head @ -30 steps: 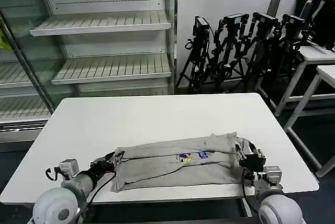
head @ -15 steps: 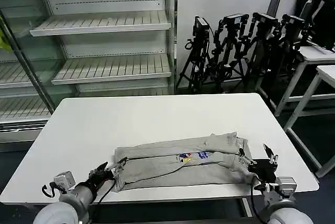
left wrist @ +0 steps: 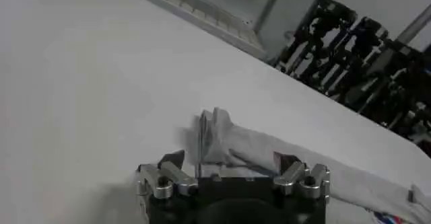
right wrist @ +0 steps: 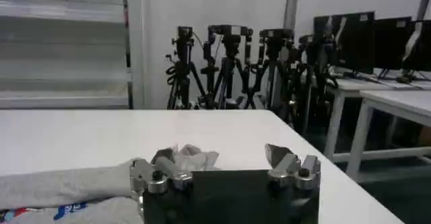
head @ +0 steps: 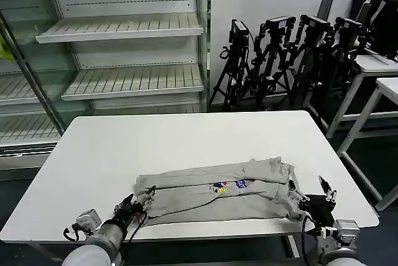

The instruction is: Fold and organize the clothes.

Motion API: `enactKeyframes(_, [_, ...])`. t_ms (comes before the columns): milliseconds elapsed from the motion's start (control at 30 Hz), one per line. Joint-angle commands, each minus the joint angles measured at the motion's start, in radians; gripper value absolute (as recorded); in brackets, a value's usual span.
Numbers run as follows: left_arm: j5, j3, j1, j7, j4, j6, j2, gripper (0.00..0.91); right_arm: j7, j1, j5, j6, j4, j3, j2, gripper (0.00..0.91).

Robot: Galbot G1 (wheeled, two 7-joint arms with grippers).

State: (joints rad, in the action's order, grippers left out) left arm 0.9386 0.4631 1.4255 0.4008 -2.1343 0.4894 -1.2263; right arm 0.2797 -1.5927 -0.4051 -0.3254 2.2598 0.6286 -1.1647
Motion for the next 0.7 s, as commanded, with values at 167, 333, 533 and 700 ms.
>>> enactKeyframes(167, [-0.091,-0.062,0.019,-0.003,0.022,-0.046,-0.076,0.101,0.005,-0.025,0.012,0.006,0.021,0.003,-0.026,0.907])
enactKeyframes(333, [-0.109,-0.079,0.022,-0.004,0.026,-0.062,-0.087,0.040,0.007,-0.032,0.022,0.010,0.030,0.002,-0.034,0.907])
enactKeyframes(533, [-0.114,-0.077,0.012,-0.004,0.042,-0.070,-0.084,0.040,0.011,-0.043,0.028,0.013,0.042,0.004,-0.045,0.907])
enactKeyframes(700, [-0.109,-0.071,0.011,-0.004,0.038,-0.075,-0.085,0.040,0.017,-0.053,0.031,0.016,0.052,0.005,-0.052,0.907])
